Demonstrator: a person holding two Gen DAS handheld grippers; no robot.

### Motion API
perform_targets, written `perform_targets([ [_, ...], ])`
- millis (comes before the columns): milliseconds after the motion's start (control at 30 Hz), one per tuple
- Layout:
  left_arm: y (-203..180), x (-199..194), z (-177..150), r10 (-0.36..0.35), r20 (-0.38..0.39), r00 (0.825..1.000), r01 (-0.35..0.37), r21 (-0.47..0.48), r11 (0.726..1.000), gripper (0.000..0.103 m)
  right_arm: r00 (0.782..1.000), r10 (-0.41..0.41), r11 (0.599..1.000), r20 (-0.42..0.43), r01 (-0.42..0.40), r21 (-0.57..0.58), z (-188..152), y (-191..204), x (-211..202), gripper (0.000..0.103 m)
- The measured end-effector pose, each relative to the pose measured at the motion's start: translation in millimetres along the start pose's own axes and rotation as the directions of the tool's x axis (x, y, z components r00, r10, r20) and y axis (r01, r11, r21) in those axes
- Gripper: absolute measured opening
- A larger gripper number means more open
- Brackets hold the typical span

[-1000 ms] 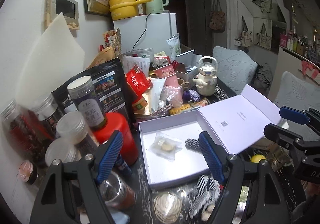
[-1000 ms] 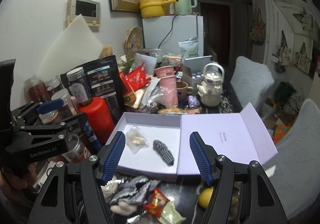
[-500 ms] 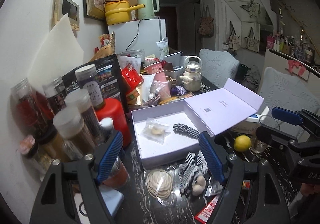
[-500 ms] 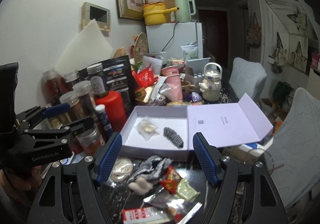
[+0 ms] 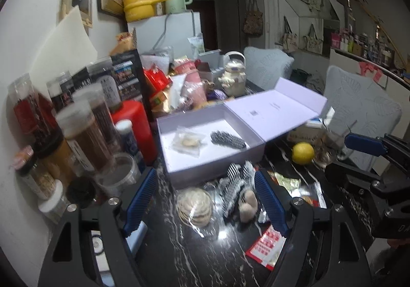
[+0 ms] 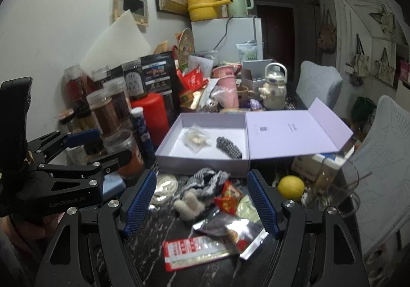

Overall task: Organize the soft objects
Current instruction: 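Withdraw both grippers from the box back over the table, then grasp the silver snack packet with the left gripper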

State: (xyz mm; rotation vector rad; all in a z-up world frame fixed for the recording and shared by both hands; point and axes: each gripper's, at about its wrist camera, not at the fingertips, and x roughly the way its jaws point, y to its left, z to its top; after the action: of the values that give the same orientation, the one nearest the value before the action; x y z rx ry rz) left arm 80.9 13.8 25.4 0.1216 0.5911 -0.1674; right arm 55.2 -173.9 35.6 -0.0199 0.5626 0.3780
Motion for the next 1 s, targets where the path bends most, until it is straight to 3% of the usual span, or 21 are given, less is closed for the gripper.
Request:
perform_targets([
  [267, -15.2, 8.1, -27.4, -0.108, -0.065, 0.992, 0.109, 0.016, 0.994, 0.078, 0.999, -0.01, 1.0, -0.045, 0.011, 0.022, -29.1, 0.3, -4.9, 0.074],
  [567, -32.5, 25.6, -55.3, -0.202, -0.143, 0.969, 0.206, 0.015, 0.978, 0.078, 0.993, -0.051, 0.996, -0.106, 0.058, 0.066, -64.1, -12.5, -5.5, 0.074],
  [800, -40.0, 44.8, -74.9, -0.231, -0.217, 0.948, 0.234, -0.01, 0.972, 0.078, 0.986, -0.064, 0.99, -0.153, 0.081, 0.111, -82.8, -30.4, 3.7, 0.074],
  [1000, -42.3, 55.6, -78.8, -0.252, -0.231, 0.94, 0.25, -0.036, 0.967, 0.078, 0.982, -0.066, 0.988, -0.176, 0.09, 0.128, -88.8, -43.5, 15.6, 0.074],
])
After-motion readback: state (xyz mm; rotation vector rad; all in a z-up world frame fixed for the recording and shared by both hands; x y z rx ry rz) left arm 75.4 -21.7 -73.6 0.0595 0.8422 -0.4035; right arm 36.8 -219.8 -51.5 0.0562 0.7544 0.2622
